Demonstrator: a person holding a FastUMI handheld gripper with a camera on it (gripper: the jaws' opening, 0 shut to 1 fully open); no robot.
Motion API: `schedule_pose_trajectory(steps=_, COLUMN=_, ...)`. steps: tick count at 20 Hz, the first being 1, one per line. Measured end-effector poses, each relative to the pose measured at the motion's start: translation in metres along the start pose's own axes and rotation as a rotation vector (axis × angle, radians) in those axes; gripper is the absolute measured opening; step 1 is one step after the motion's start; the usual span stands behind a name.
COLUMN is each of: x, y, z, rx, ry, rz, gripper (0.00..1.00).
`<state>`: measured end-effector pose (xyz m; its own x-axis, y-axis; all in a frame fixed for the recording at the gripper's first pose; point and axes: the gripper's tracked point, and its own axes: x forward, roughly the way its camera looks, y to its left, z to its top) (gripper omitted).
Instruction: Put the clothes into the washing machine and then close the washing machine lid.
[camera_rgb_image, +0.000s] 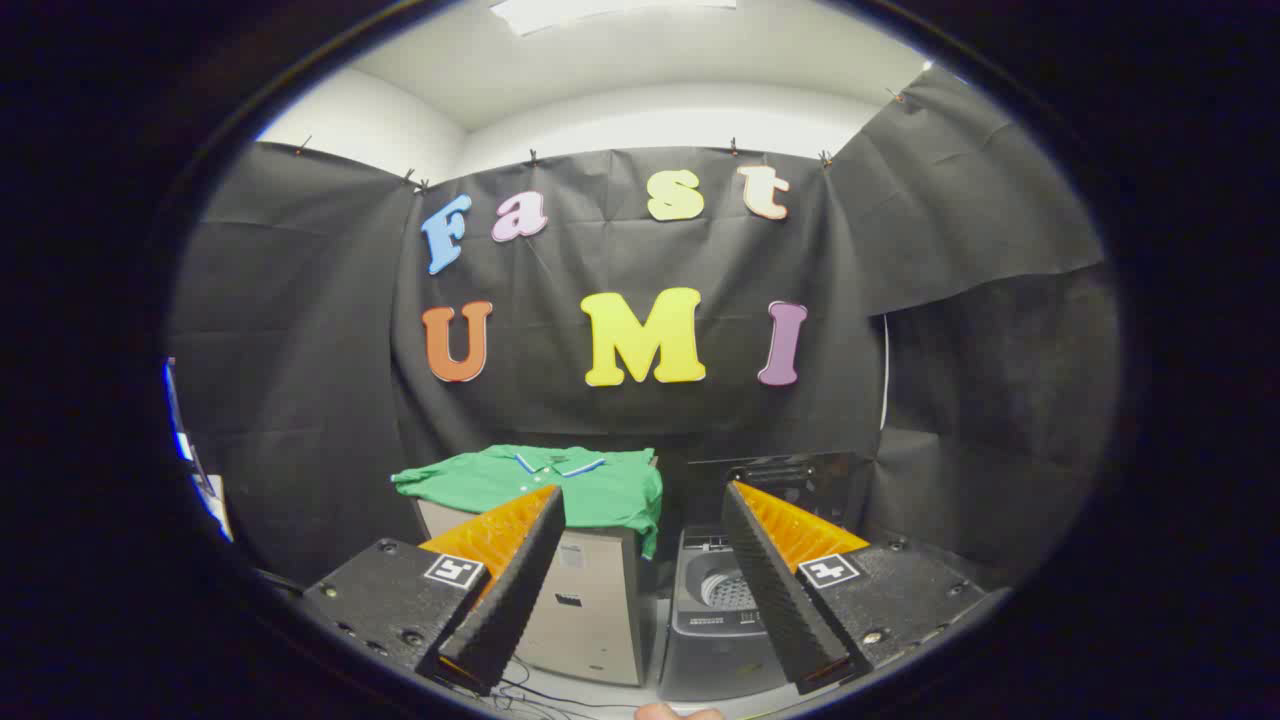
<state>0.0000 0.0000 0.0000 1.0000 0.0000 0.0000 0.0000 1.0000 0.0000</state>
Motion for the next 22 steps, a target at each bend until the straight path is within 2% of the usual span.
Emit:
schedule_pose_trajectory(steps=13, x=0.015, y=0.044, z=0.025, rx=0.009, ry=-0.016, rz=-0.006, gripper=0.99)
schedule_pose_trajectory(steps=22, x=0.05, y=0.107, z=0.045, rx=0.031, ry=0.081, rz=0.001, gripper=0.99)
